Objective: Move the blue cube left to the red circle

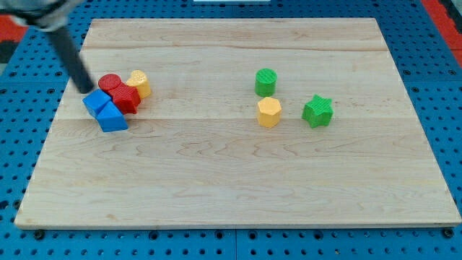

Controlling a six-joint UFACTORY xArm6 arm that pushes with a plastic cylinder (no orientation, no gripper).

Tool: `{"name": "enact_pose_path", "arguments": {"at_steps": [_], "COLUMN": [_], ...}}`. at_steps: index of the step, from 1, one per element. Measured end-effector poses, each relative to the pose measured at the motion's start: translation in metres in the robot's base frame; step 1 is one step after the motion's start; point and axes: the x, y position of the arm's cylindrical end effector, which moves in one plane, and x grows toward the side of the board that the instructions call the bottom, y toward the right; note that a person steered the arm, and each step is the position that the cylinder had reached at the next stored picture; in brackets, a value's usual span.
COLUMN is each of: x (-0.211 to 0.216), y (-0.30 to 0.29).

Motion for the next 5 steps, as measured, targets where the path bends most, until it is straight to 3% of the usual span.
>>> {"name": "enact_pose_path", "arguments": {"at_steps": [1, 2, 3, 5], "x": [0.014, 0.02, 0.008, -0.022], "y": [0.133, 0.143, 0.111, -0.039]}}
